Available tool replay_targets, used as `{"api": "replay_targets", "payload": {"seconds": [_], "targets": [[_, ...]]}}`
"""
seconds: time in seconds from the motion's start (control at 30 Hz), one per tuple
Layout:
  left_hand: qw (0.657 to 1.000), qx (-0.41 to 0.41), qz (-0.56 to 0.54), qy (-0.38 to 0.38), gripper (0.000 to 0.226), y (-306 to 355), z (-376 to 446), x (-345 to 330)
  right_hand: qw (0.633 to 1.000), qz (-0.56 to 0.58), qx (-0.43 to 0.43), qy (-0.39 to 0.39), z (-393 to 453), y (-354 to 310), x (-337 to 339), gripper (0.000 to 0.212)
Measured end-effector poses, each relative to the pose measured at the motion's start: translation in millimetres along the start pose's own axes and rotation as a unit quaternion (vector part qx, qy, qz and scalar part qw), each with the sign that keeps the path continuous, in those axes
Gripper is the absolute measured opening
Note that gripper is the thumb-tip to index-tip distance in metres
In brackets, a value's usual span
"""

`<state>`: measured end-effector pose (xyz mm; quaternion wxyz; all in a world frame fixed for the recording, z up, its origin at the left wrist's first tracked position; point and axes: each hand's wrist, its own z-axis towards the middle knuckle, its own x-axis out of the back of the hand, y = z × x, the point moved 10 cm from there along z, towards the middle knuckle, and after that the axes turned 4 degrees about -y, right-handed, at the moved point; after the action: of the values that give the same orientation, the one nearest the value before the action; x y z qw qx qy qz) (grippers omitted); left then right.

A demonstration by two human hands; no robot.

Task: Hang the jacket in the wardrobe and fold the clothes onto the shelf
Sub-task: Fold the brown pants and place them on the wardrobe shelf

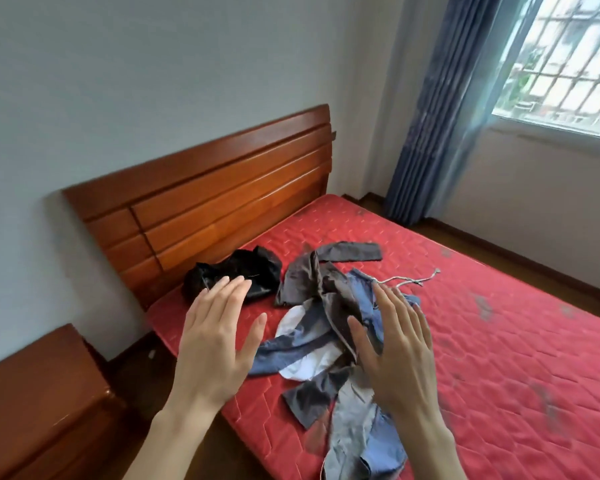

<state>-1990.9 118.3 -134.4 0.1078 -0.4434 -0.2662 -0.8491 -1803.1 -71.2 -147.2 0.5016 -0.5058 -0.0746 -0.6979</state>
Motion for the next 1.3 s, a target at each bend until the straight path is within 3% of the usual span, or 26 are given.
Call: {"api": "replay_targets", "payload": {"seconds": [0.37, 0.77, 0.97, 1.3], "targets": [[0.992, -0.084, -0.07, -0.066, 0.063, -50.8, 106.7, -88.6, 0.99, -0.061, -0.126, 0.006, 51.1, 40.2, -58.0, 0.062], [0.976, -0.118, -0.101, -0.15, 0.053, -37.0, 165.0, -239.3, 0.972, -0.044, -0.228, -0.025, 63.1, 153.3, -120.6, 0.066], [0.972, -0.098, -0.108, -0.185, 0.055, -40.9, 179.5, -325.0, 0.965, -0.011, -0.256, -0.062, 74.1, 208.0, -187.1, 0.065], [0.964, -0.059, -0.101, -0.24, 0.05, -102.2, 183.4, -510.5, 0.946, 0.039, -0.299, -0.123, 81.7, 289.2, -336.9, 0.058]]}}
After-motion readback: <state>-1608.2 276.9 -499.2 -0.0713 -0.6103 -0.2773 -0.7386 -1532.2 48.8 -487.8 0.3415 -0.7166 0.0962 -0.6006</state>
